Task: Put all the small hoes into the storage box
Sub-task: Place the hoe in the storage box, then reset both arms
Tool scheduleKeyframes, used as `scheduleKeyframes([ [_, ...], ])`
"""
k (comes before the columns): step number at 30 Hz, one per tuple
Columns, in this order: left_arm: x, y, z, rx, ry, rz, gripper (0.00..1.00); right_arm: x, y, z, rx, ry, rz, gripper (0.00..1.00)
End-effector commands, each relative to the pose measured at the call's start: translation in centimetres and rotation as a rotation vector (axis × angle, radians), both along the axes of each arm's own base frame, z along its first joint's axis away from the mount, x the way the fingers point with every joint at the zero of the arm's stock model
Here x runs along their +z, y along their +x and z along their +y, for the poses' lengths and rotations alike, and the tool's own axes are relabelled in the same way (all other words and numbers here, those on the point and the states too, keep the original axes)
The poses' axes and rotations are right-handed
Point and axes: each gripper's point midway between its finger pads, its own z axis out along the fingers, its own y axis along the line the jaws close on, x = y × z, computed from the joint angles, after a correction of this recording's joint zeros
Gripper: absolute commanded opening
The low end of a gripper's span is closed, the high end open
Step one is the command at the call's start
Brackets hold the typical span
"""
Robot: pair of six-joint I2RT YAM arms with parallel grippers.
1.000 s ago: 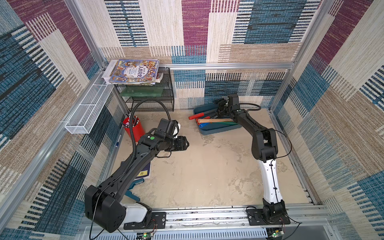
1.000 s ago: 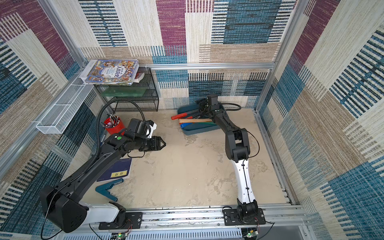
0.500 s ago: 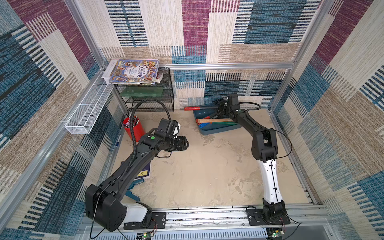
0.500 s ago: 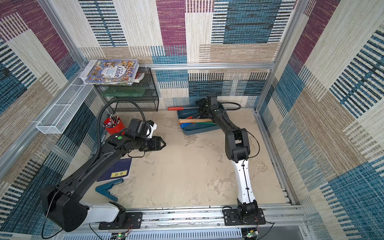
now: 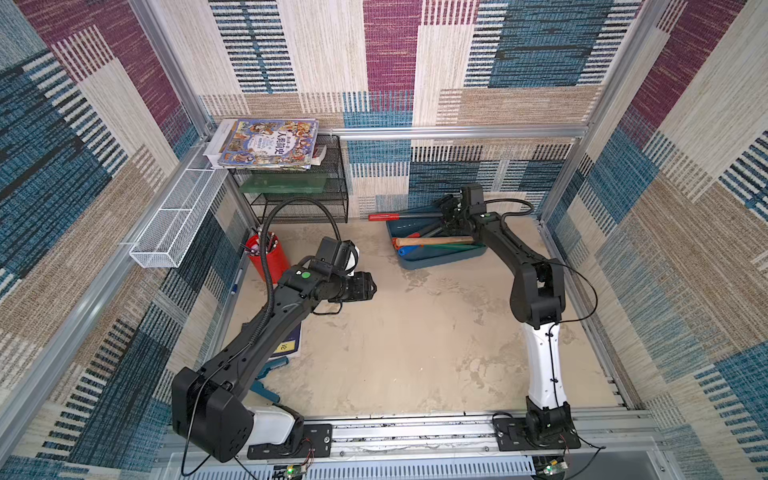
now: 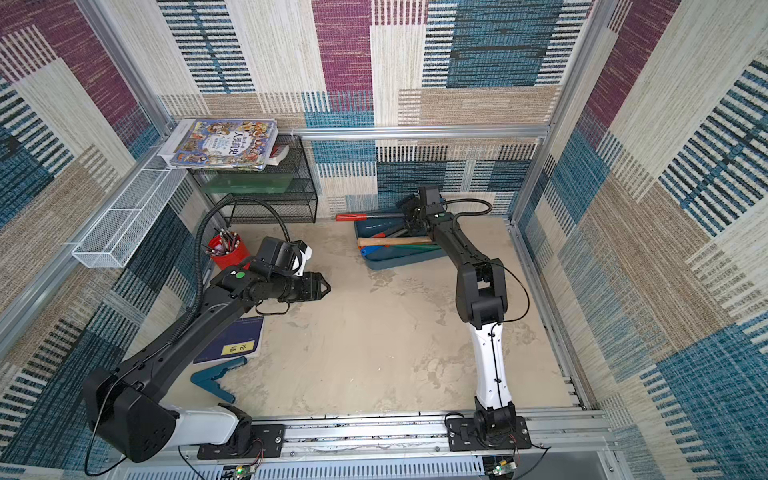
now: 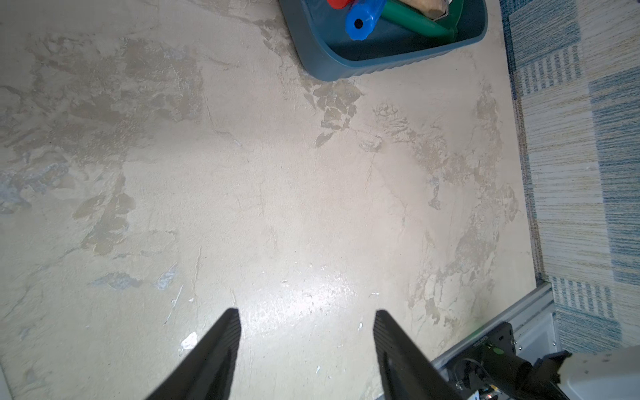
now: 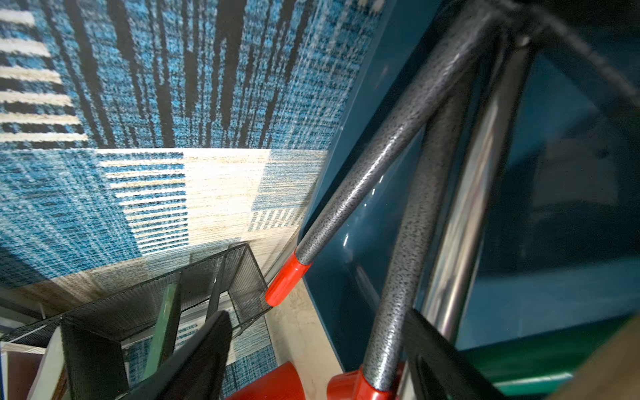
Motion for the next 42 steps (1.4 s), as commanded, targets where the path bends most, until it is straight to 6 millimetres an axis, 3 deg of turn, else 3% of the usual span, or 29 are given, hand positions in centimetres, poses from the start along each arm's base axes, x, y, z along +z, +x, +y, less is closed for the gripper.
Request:
scheduleKeyframes([
  [1,-0.2,-0.2,0.6,0.0,0.034,0.002,0.66,-0.3,-1.1,-1.5,-0.009,-0.076,0.019,0.82],
  [7,-0.2,-0.2,1.1,0.004,0.062,-0.016,0.67,-0.5,-3.0,-2.9,-0.004,-0.14,0.023,0.87],
  [13,-0.2,0.1,1.8,0.016,0.104,-0.028,0.67,0.2,-4.5,-3.8,0.01,-0.213,0.011,0.99],
  [14,-0.2,0.2,1.9,0.019,0.11,-0.031,0.72,0.3,-4.8,-3.9,0.01,-0.227,0.01,0.99],
  [17,-0.3,0.4,2.2,0.023,0.124,-0.036,0.74,0.7,-5.8,-4.2,0.016,-0.27,0.002,0.95],
  [20,-0.2,0.6,2.4,0.031,0.13,-0.04,0.89,0.5,-6.8,-4.5,0.028,-0.31,0.003,0.96],
  [22,-0.2,0.6,2.5,0.036,0.134,-0.043,0.9,0.5,-7.5,-4.7,0.036,-0.347,0.006,0.96],
  [24,-0.2,0.8,2.6,0.04,0.14,-0.048,1.0,0.5,-8.1,-5.0,0.041,-0.375,0.003,0.96],
  [32,-0.6,1.2,3.4,0.05,0.193,-0.055,1.0,1.6,-11.4,-5.7,0.073,-0.473,-0.073,0.96],
  [42,-0.7,2.3,5.3,0.122,0.265,-0.158,1.0,0.9,-15.9,-7.6,0.082,-0.614,-0.08,0.96],
])
